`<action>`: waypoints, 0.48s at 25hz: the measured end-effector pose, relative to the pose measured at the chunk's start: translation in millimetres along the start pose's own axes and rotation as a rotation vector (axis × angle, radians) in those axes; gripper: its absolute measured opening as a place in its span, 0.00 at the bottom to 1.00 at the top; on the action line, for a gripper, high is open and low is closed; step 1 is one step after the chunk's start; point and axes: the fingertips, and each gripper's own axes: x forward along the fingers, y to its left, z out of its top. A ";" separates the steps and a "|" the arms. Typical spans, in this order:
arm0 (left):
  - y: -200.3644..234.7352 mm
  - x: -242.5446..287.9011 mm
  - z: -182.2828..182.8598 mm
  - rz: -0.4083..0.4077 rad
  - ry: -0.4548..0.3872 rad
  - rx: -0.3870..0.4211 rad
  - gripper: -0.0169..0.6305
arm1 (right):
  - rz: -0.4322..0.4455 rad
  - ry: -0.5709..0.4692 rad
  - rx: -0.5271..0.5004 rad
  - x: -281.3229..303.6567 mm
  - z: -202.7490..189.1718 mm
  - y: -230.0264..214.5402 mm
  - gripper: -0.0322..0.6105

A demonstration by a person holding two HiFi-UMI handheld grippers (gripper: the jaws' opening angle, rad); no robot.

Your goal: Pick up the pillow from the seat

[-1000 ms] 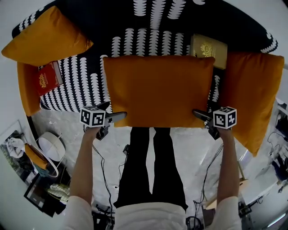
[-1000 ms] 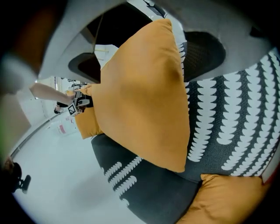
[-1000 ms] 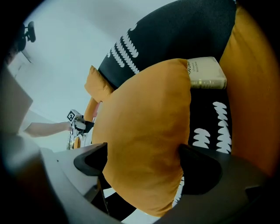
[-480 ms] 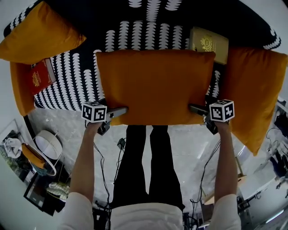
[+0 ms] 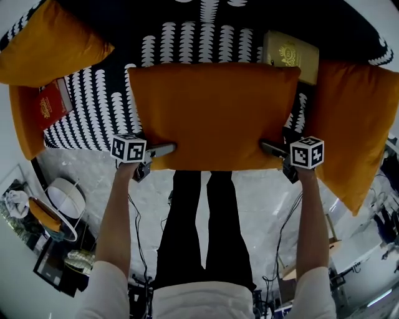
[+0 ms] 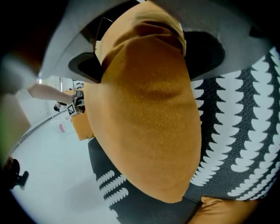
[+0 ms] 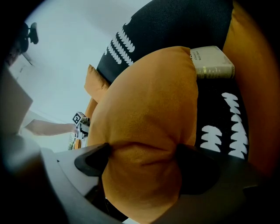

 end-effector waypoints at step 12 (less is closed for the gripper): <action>-13.3 -4.3 6.4 0.047 0.000 -0.005 0.79 | -0.035 0.058 0.001 -2.5 5.2 4.5 0.63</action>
